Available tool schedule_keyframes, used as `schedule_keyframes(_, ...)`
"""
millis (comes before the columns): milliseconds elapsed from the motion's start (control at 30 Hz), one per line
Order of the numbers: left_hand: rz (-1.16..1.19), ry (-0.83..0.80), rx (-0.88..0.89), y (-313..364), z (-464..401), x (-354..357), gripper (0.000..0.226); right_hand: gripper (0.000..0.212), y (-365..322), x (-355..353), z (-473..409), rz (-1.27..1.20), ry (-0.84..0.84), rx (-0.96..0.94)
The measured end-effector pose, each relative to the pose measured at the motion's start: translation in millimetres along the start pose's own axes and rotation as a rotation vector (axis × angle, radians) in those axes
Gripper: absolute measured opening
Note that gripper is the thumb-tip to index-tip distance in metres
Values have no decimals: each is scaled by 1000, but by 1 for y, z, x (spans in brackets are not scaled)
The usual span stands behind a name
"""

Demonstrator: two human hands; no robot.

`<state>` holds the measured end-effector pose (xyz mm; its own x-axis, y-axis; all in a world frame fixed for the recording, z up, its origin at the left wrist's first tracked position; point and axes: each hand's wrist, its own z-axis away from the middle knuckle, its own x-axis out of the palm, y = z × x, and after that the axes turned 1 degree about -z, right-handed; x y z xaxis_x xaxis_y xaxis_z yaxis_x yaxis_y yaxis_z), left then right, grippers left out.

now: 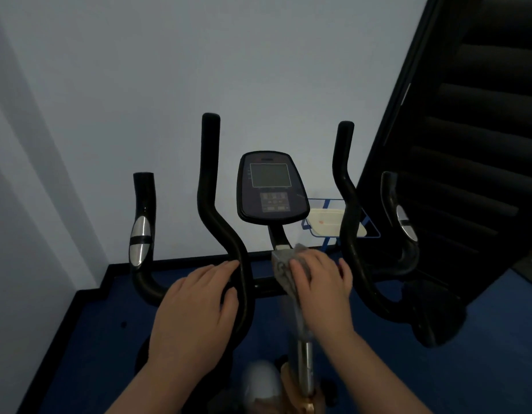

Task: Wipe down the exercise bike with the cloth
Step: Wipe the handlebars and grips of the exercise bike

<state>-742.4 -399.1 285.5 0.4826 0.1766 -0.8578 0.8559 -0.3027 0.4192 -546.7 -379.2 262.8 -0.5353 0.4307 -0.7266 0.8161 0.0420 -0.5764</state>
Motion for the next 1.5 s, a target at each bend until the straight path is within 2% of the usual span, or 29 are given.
schedule_keyframes(133,3,5,1,1,1,-1,43,36,17,-14,22,-25,-35,-115)
schedule_keyframes(233,6,18,-1,3,0,-1,46,28,15,-14,-12,24,-141,-8)
schedule_keyframes(300,17,23,-9,4,0,-2,45,31,2,-6,-42,96,-264,63)
schedule_keyframes(400,24,31,-17,4,0,-1,38,33,-7,2,-57,181,-380,14)
schedule_keyframes(533,17,26,-7,2,0,-1,41,27,12,-9,-24,-102,-326,-160)
schedule_keyframes(600,14,30,-3,1,-1,1,41,26,17,-13,-28,-161,-328,-111)
schedule_keyframes(700,7,31,0,1,-1,2,42,30,0,-6,-63,3,-504,50)
schedule_keyframes(767,3,32,1,0,-2,2,42,30,-13,-1,-70,73,-534,23)
schedule_keyframes(833,6,34,0,0,-1,2,42,25,-8,2,-61,91,-461,-65)
schedule_keyframes(933,10,30,4,-2,-1,3,42,18,11,5,-13,24,-100,-259)
schedule_keyframes(1000,12,29,8,-3,-1,4,42,24,19,4,8,-30,25,-283)
schedule_keyframes(1133,9,28,10,-2,-1,4,43,19,18,-3,-13,-139,-146,-192)
schedule_keyframes(1167,6,27,10,-2,-1,4,44,19,15,-4,-16,-146,-145,-174)
schedule_keyframes(1300,4,22,9,-3,-1,4,45,25,13,9,21,-167,90,-90)
schedule_keyframes(1367,8,28,10,-2,-1,4,45,34,12,16,51,-143,179,-126)
schedule_keyframes(1433,13,31,10,-2,-1,5,45,36,17,18,56,-77,172,-194)
schedule_keyframes(1500,12,34,11,-2,-1,5,45,29,13,11,36,-96,87,-155)
